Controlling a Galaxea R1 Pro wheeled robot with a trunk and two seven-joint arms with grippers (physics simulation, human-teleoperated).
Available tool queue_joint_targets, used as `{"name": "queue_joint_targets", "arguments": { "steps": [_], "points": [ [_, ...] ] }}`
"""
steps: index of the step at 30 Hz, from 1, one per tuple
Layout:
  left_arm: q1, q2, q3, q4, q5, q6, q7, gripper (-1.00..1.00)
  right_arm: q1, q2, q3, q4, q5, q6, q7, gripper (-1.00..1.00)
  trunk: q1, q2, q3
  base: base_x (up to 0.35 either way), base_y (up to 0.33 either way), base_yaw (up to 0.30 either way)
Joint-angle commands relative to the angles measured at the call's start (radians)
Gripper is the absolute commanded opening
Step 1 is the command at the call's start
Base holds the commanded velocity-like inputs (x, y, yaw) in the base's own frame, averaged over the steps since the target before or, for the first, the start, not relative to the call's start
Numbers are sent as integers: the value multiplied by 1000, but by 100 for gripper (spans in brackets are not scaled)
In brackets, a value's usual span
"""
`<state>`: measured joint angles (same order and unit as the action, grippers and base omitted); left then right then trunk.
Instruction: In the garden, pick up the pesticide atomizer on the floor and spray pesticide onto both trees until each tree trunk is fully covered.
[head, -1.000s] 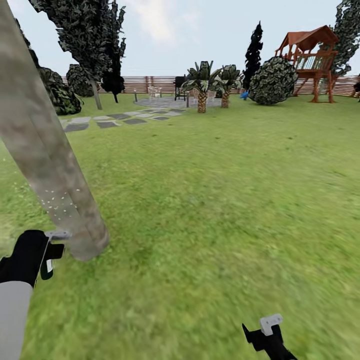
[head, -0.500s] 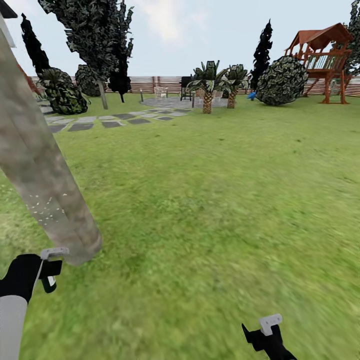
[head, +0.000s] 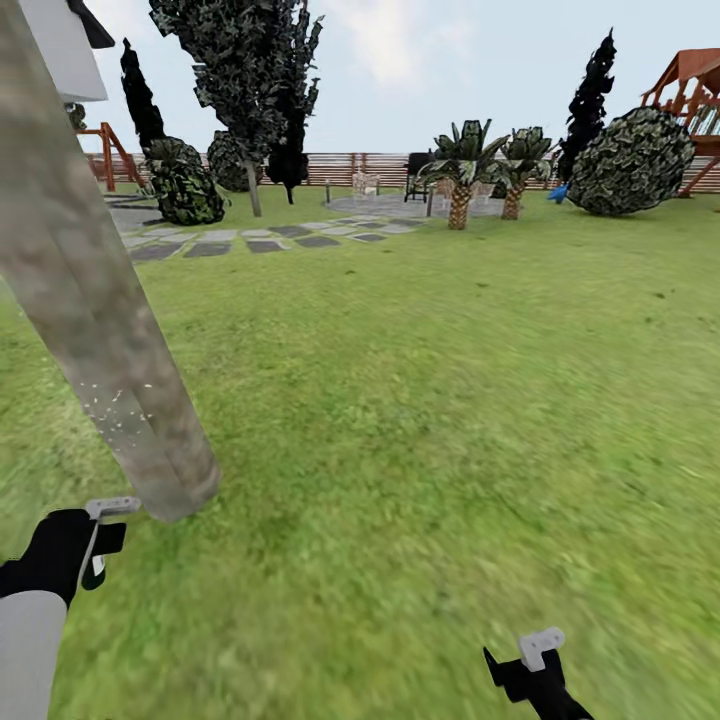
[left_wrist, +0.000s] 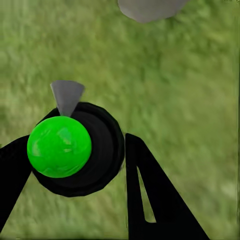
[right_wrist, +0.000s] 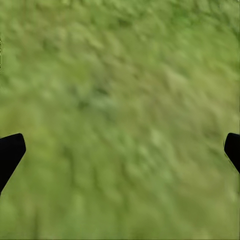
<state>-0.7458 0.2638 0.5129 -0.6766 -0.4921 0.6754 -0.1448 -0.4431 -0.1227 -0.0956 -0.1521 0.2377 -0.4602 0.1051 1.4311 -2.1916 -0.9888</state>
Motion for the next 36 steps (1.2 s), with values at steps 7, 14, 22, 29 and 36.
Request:
{"name": "queue_joint_targets", "arguments": {
  "steps": [7, 14, 22, 29, 36],
  "points": [
    [-1, -34, 4, -3, -13, 5, -13, -100, 0, 0, -9, 0, 5, -3, 7, 100, 0, 0, -1, 66, -42, 277],
    [-1, -80, 1, -12, -13, 4, -13, -100, 0, 0, -9, 0, 5, -3, 7, 100, 0, 0, -1, 17, -9, 277],
    [-1, -96, 1, -15, -13, 5, -12, -100, 0, 0, -9, 0, 5, -3, 7, 100, 0, 0, -1, 163, -193, 277],
    [-1, -100, 1, -15, -13, 4, -12, -100, 0, 0, -9, 0, 5, -3, 7, 100, 0, 0, -1, 175, -219, 277],
    [-1, -100, 1, -15, -13, 4, -12, -100, 0, 0, -9, 0, 5, -3, 7, 100, 0, 0, -1, 173, -227, 91]
  ]
}}
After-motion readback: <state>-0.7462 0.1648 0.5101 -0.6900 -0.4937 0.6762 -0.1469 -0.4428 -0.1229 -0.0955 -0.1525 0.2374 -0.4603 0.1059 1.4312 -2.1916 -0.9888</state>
